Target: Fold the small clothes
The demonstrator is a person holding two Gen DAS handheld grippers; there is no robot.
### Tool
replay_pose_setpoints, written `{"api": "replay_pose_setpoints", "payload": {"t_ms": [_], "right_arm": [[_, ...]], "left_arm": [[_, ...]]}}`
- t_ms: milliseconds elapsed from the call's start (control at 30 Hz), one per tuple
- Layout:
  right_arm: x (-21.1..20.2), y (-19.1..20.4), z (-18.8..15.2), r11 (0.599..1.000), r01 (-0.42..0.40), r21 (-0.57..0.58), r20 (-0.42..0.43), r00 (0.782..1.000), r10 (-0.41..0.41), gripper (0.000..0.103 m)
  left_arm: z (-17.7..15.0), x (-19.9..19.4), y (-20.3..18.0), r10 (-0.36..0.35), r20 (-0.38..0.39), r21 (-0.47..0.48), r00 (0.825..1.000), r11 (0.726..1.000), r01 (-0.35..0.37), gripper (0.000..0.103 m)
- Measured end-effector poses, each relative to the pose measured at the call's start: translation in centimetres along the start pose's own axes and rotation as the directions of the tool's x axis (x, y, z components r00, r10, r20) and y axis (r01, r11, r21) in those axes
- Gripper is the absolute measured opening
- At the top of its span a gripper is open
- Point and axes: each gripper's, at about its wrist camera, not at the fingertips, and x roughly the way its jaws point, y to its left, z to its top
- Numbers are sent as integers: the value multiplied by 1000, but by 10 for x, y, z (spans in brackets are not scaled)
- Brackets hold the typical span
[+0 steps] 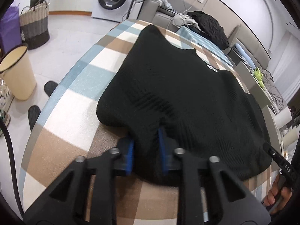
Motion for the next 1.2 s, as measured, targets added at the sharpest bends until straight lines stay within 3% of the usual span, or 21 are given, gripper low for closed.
{"api": "replay_pose_setpoints", "payload": {"t_ms": [200, 433, 767, 867, 1067, 1200], "right_arm": [[21, 20, -4, 999, -11, -34, -40, 999, 9, 54], [20, 16, -3, 1000, 5, -29, -51, 999, -6, 54], [31, 20, 2, 999, -11, -35, -71, 997, 8, 54], [34, 27, 2, 998, -28, -50, -77, 997, 25, 54], [40, 31, 3, 997, -39, -62, -83, 996, 34, 54], [43, 34, 2, 997, -35, -64, -86, 996, 29, 54]], "left_arm": [[-6, -12, 1, -6, 34, 22, 999, 1000, 6, 12], [-28, -46, 10, -19, 48, 38, 999, 999, 17, 12], [-36, -56, 14, -23, 56, 31, 998, 999, 21, 12], [-37, -52, 15, -16, 33, 4, 999, 1000, 16, 17], [-34, -39, 23, 9, 25, -25, 1000, 1000, -9, 43], [-27, -27, 21, 4, 40, -17, 999, 1000, -4, 44]]}}
